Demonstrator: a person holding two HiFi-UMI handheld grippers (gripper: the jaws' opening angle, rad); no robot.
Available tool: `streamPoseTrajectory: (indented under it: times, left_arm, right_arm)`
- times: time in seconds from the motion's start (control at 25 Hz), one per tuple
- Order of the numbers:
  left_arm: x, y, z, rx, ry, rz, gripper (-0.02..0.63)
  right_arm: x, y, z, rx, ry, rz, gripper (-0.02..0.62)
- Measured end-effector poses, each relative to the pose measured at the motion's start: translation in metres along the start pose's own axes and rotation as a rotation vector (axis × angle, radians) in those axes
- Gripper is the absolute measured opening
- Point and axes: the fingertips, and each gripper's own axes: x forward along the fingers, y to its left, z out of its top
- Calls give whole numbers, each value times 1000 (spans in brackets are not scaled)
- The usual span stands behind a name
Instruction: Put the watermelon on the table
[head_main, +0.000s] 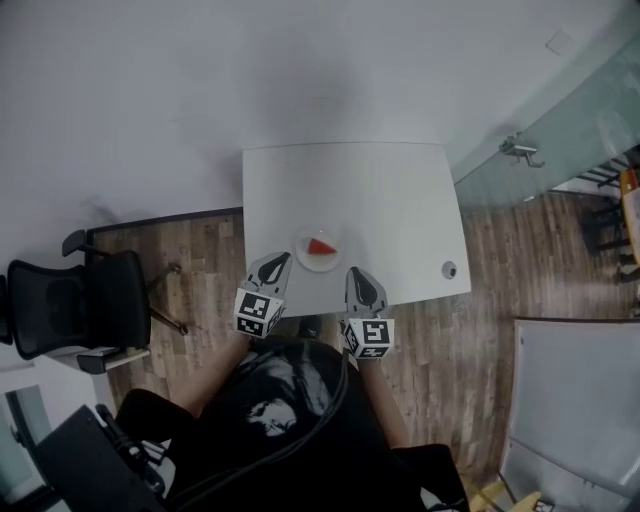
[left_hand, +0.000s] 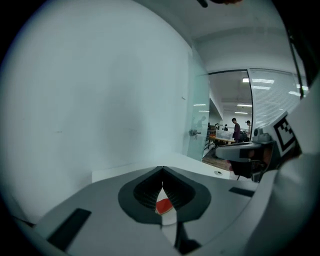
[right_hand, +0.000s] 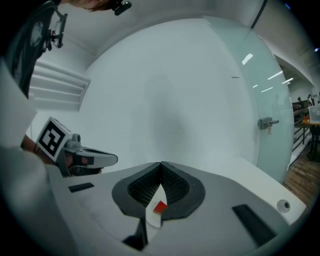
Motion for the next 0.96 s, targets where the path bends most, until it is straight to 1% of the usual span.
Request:
streamPoseTrajectory:
  times: [0.08,0.24,0.4,0.52,0.72,0.96]
  left_arm:
    - [-15,-4,2,12,-6,11,6]
    - [-25,-5,-3,44,12,11,6]
    - [-33,-1,-7,28,10,22,6]
    - [-36,-1,-12,16,20,13,6]
    - [-38,-3,-9,4,9,2,6]
    - [-36,-8,-15,-3,24,-23,6]
  right_arm:
    - [2,6,-1,-19,-8,11,12]
    - [3,17,-2,-16,-14,28,12]
    - [-1,23,-5,-16,-11,33,12]
    - [-3,24,-9,-14,-7,33,12]
    - [-5,29,-7,-22,-8,46,12]
    - [-7,32,-9,-24,-3,54,12]
